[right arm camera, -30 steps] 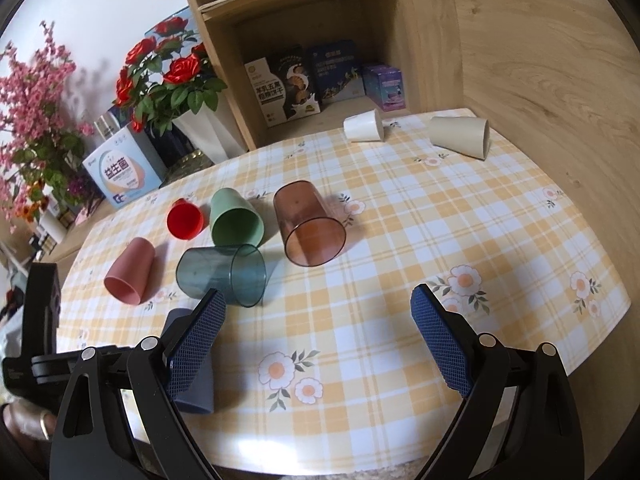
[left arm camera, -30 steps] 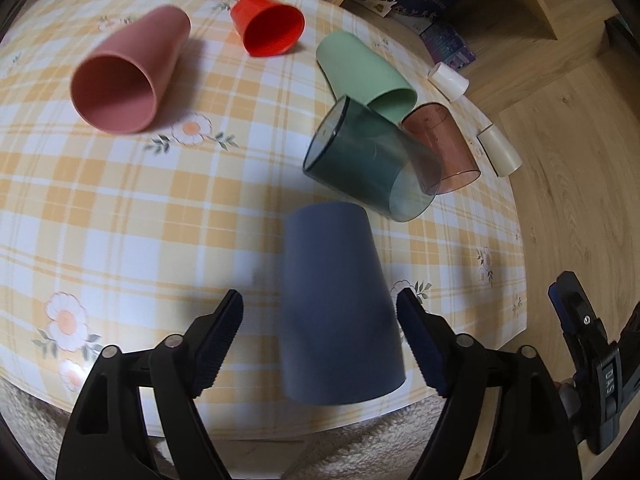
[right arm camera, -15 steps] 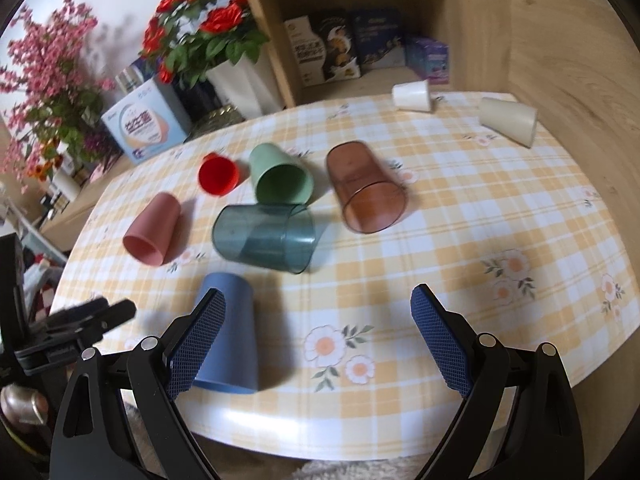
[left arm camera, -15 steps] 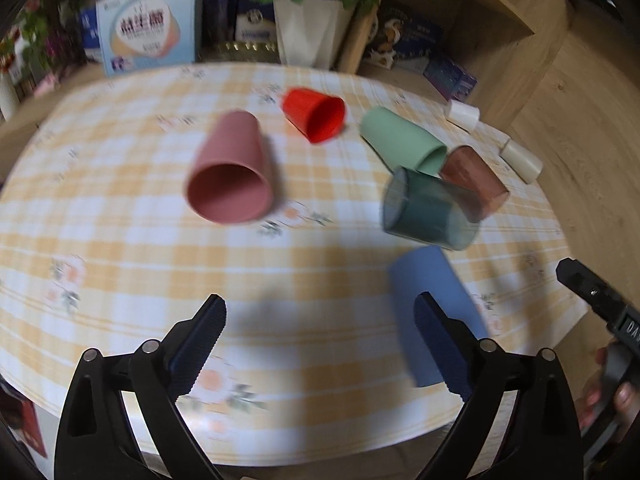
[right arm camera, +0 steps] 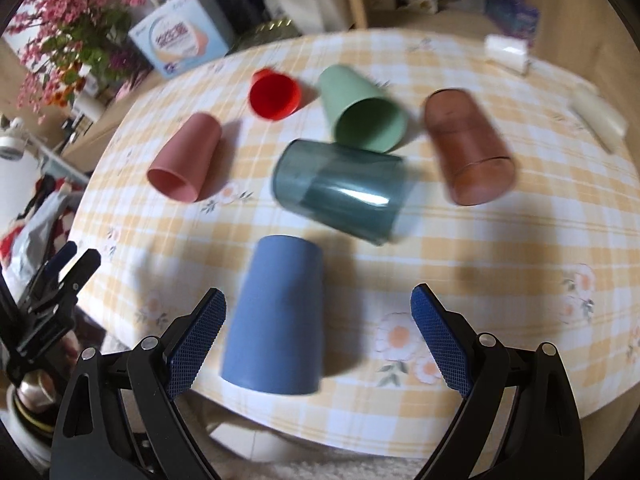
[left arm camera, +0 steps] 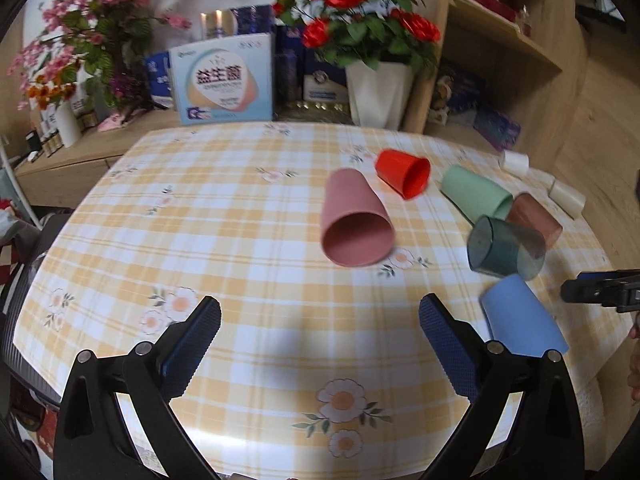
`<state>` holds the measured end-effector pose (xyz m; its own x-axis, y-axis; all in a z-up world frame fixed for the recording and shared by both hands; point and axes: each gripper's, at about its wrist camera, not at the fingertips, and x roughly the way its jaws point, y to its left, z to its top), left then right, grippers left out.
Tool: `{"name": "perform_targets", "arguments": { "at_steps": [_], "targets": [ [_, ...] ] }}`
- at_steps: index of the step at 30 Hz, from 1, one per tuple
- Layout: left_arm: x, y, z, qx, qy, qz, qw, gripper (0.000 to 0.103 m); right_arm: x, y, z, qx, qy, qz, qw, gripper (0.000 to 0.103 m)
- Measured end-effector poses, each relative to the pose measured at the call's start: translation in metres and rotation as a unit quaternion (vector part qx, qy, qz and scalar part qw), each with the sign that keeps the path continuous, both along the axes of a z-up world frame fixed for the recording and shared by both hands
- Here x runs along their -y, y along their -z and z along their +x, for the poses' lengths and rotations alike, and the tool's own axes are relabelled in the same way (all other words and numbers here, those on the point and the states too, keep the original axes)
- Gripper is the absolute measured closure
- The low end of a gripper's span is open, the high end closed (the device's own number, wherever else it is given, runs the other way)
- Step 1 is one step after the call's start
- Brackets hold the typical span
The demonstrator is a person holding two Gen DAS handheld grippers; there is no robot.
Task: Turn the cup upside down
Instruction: 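Close the right tool on the blue cup while the left tool releases it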
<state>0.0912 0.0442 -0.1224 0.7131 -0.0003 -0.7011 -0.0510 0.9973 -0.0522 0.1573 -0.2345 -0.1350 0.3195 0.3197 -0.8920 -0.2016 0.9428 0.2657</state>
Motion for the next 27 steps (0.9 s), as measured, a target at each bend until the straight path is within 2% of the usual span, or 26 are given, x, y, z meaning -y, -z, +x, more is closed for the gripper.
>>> {"name": "perform_targets", "arguments": {
  "at_steps": [5,9,16,21,22,23,24,27],
  "targets": [
    [-0.012,-0.005,-0.005,0.004,-0.016,-0.026,0.9995,0.006,-0.018,0.017,0.022,-0.056,0.002,0.01,0.998,0.013],
    [-0.016,-0.01,-0.011,0.011,-0.024,-0.032,0.9991,0.006,-0.023,0.026,0.03,-0.078,0.019,0.011,0.997,0.013],
    [-0.017,-0.006,-0.012,0.005,-0.031,-0.035,0.9989,0.006,-0.036,0.034,0.038,-0.079,0.027,-0.004,0.996,0.013],
    [-0.015,-0.004,-0.014,0.002,-0.032,-0.037,0.9988,0.006,-0.048,0.041,0.04,-0.076,0.024,-0.035,0.996,0.013],
    [-0.014,-0.004,-0.014,0.002,-0.032,-0.037,0.9988,0.006,-0.048,0.041,0.04,-0.076,0.023,-0.036,0.996,0.016],
    [-0.014,-0.004,-0.014,0.002,-0.032,-0.037,0.9988,0.006,-0.05,0.043,0.04,-0.075,0.023,-0.041,0.996,0.033],
    [-0.013,-0.004,-0.014,0.001,-0.032,-0.037,0.9988,0.006,-0.049,0.044,0.04,-0.078,0.023,-0.047,0.996,0.038],
    [-0.011,-0.002,-0.015,-0.003,-0.03,-0.039,0.9988,0.006,-0.052,0.047,0.04,-0.079,0.02,-0.05,0.995,0.039]
  ]
}}
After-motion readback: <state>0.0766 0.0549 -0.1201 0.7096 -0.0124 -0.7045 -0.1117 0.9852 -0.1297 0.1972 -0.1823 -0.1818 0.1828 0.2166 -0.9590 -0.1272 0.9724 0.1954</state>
